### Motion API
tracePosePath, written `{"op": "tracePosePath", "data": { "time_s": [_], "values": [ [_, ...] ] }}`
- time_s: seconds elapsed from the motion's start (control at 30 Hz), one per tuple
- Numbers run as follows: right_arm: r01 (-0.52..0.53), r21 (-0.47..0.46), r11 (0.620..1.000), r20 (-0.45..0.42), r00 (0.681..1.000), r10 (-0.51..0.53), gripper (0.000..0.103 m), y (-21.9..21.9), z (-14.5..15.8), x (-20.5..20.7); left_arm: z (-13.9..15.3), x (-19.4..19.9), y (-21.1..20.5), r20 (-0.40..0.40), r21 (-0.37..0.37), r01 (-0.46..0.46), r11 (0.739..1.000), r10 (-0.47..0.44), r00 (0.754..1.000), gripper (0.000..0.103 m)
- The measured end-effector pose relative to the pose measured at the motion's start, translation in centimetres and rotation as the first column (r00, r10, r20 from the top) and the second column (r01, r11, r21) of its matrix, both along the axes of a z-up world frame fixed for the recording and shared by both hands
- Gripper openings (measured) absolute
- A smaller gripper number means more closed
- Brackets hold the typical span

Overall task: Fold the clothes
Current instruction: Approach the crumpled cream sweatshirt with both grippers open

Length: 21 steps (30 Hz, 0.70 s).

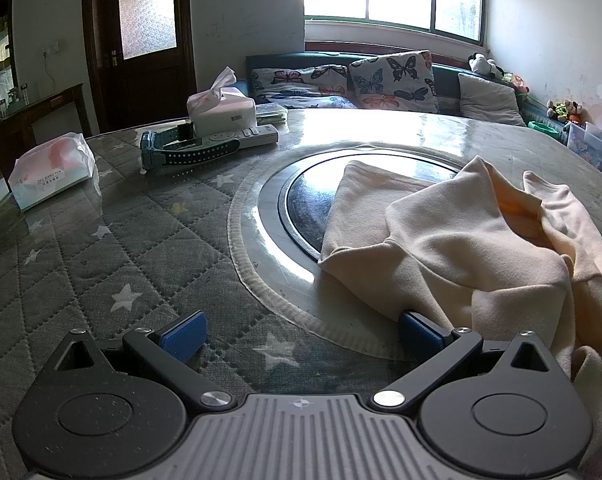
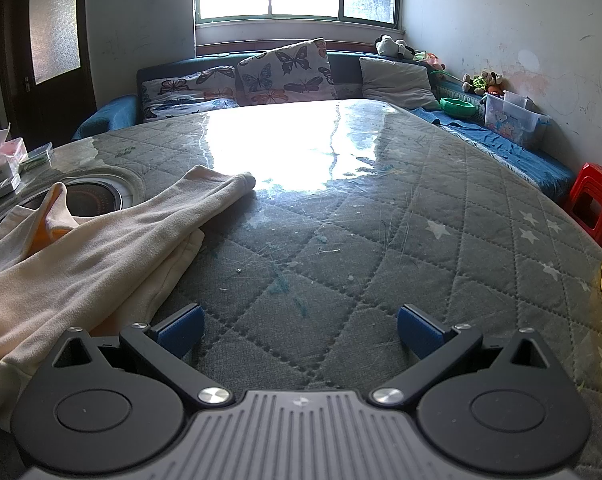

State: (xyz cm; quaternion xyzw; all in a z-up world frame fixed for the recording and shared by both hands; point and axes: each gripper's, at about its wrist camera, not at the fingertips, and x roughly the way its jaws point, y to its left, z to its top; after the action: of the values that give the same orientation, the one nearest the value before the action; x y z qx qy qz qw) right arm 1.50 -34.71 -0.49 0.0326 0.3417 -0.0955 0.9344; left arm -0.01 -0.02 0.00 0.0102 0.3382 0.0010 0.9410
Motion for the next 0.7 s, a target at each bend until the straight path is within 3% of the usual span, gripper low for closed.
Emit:
{"op": "tracePosePath", "data": {
  "time_s": [0.7],
  "values": [
    [-0.059,-0.007,0.998,0.008,0.998,0.059,0.103,0.9,0.5,-1.5,1.6,-2.3,-0.8,-0.043,-0.02,-0.046,0.999,0.045,0.998,0.103]
  ]
}}
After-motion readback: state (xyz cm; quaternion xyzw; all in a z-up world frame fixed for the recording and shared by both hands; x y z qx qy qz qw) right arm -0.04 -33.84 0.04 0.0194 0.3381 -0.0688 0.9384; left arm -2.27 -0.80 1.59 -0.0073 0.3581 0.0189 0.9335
